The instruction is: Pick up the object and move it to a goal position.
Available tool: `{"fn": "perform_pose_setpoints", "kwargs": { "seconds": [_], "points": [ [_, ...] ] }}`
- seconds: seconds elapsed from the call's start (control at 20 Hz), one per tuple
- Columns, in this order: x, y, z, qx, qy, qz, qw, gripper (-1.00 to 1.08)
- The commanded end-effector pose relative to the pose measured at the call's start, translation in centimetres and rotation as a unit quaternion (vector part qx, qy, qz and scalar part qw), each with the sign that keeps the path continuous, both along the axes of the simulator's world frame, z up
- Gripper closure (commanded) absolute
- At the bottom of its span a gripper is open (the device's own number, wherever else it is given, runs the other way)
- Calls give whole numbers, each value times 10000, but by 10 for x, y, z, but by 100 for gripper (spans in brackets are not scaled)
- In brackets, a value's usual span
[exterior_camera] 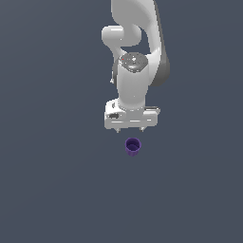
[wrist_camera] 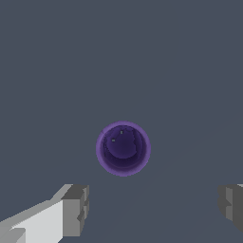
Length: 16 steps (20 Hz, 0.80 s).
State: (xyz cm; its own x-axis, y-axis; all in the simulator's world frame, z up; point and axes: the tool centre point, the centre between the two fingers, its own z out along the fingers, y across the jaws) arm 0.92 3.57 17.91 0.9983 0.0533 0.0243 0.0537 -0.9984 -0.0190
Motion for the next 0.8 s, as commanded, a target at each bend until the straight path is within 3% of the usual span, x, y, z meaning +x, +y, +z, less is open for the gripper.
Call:
{"fn": "perform_pose_setpoints", "kwargs": {
  "seconds": [0.0, 0.75],
  "points": [
    [0, 0, 0, 0, 0, 0, 10000, -20],
    [2, -3, -4, 5, 5, -139, 9999, -20]
  ]
}}
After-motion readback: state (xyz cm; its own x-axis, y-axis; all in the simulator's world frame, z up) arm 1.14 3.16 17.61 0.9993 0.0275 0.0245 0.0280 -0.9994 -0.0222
